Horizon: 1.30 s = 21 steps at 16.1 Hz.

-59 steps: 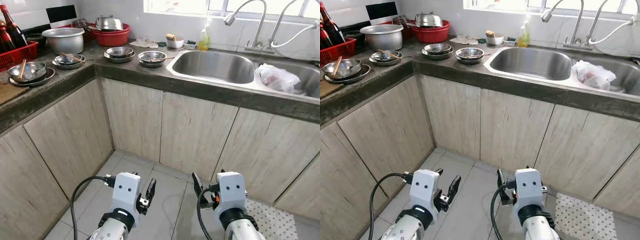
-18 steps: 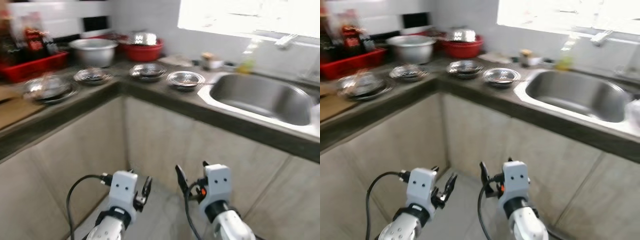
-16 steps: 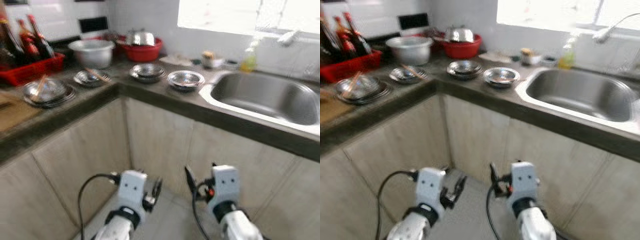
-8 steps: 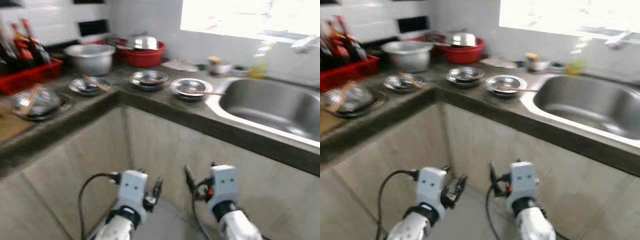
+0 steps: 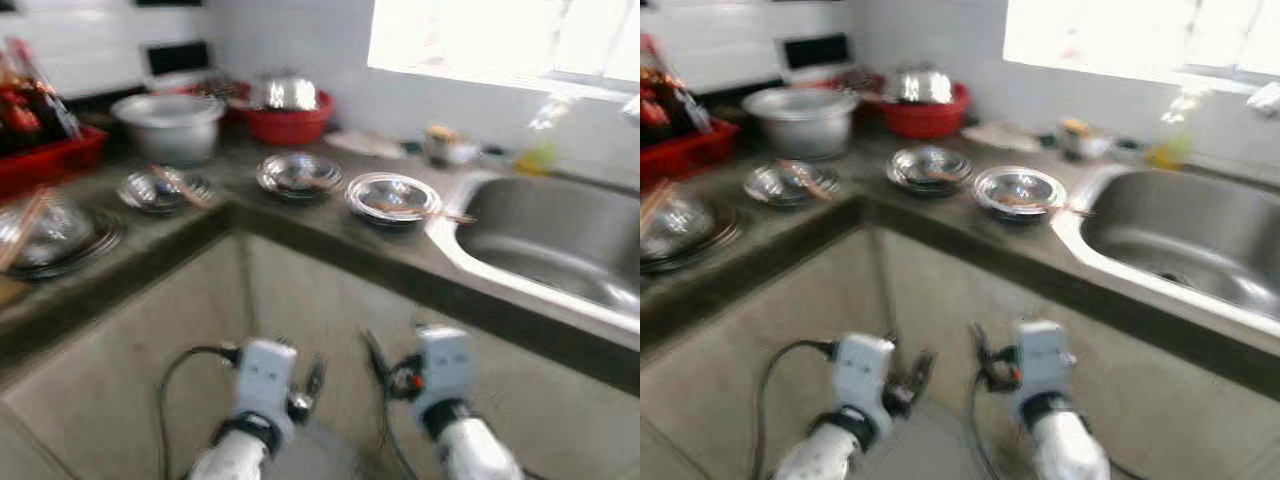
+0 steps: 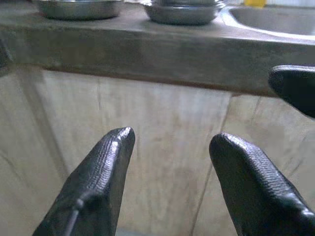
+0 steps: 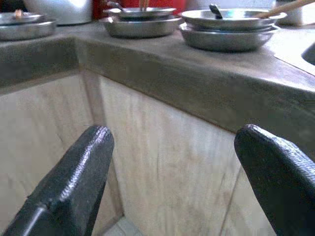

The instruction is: Kitchen organization

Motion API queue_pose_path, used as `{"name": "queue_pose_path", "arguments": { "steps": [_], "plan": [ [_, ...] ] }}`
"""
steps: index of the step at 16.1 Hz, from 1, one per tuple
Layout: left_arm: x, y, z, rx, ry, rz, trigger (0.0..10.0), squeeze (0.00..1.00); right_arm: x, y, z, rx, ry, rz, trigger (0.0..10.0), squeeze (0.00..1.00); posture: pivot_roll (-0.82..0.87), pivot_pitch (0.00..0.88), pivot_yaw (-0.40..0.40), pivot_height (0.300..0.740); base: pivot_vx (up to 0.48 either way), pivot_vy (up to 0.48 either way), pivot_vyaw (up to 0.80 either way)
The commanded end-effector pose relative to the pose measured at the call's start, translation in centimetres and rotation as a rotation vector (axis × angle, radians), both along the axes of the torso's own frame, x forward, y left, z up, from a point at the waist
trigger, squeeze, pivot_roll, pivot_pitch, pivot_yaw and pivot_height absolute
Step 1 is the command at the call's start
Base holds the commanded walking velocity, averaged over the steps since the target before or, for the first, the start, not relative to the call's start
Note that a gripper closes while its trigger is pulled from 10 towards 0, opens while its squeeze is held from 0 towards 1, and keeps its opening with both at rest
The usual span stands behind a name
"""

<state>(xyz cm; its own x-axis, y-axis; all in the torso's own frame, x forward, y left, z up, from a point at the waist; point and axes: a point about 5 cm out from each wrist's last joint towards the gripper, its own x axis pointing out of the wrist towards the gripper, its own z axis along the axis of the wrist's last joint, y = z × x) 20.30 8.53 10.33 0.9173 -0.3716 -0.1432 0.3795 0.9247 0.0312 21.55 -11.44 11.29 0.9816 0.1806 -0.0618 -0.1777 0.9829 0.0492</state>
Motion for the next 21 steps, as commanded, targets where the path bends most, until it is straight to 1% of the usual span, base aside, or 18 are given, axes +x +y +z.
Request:
{"name": "queue_pose_path", "arguments": {
  "steps": [1,3,6,7,8,10,12,13,16,19,20,21],
  "plan": [
    [0.2,0.8,0.2,0.038,-0.022,0.028,10.0,0.00,0.2,0.9,0.6,0.025,-0.028,0.027,10.0,0.00,0.09,0.000,-0.048,0.740,0.000,0.000,0.00],
    [0.1,0.7,0.3,0.048,-0.033,0.019,10.0,0.00,0.3,0.9,0.7,0.028,-0.033,0.033,10.0,0.00,0.09,0.000,-0.047,0.740,0.000,0.000,0.00],
    [0.1,0.6,0.2,0.055,-0.035,0.015,10.0,0.00,0.4,0.9,0.8,0.032,-0.042,0.035,10.0,0.00,0.09,0.000,-0.049,0.740,0.000,-0.443,0.00],
    [0.1,0.6,0.1,0.062,-0.036,0.008,10.0,0.00,0.6,0.9,1.6,-0.009,-0.141,0.048,10.0,0.00,0.09,0.000,-0.049,0.740,0.000,-0.458,0.00],
    [0.1,0.6,-0.1,0.082,-0.053,0.004,10.0,0.00,0.3,0.8,2.1,-0.028,-0.202,0.054,10.0,0.00,0.09,0.000,-0.047,0.740,0.000,-0.450,0.00],
    [0.0,0.5,0.2,0.068,-0.053,0.003,10.0,0.00,0.4,0.9,2.1,-0.027,-0.210,0.057,10.0,0.00,0.09,0.000,-0.048,0.740,0.000,-0.448,0.00],
    [-0.1,0.5,0.2,0.060,-0.041,0.002,10.0,0.00,0.5,0.9,1.5,0.016,-0.117,0.052,10.0,0.00,0.09,0.000,-0.046,0.740,0.126,-0.416,0.00],
    [-0.1,0.7,0.1,0.050,-0.028,0.018,10.0,0.00,0.9,0.8,1.5,0.028,-0.101,0.047,10.0,0.00,0.09,0.000,-0.048,0.740,0.322,-0.296,0.00],
    [0.0,0.8,0.1,0.026,-0.019,0.032,10.0,0.00,1.7,0.4,2.0,0.039,-0.120,0.038,10.0,0.00,0.09,0.000,-0.049,0.740,0.000,0.000,0.00],
    [0.2,1.1,0.3,0.011,-0.026,0.040,10.0,0.00,3.3,-0.3,2.5,0.021,-0.147,0.030,10.0,0.00,0.09,0.000,-0.046,0.740,0.000,0.000,0.00],
    [0.7,1.4,0.7,0.019,-0.048,0.044,10.0,0.00,4.1,-0.6,2.7,0.011,-0.158,0.030,10.0,0.53,0.10,0.000,-0.045,0.740,0.000,0.000,0.00],
    [0.9,1.5,0.8,0.024,-0.061,0.046,10.0,0.00,4.5,-0.7,2.8,0.019,-0.163,0.021,10.0,1.00,0.10,0.000,-0.045,0.740,0.000,0.000,0.00]
  ]
}}
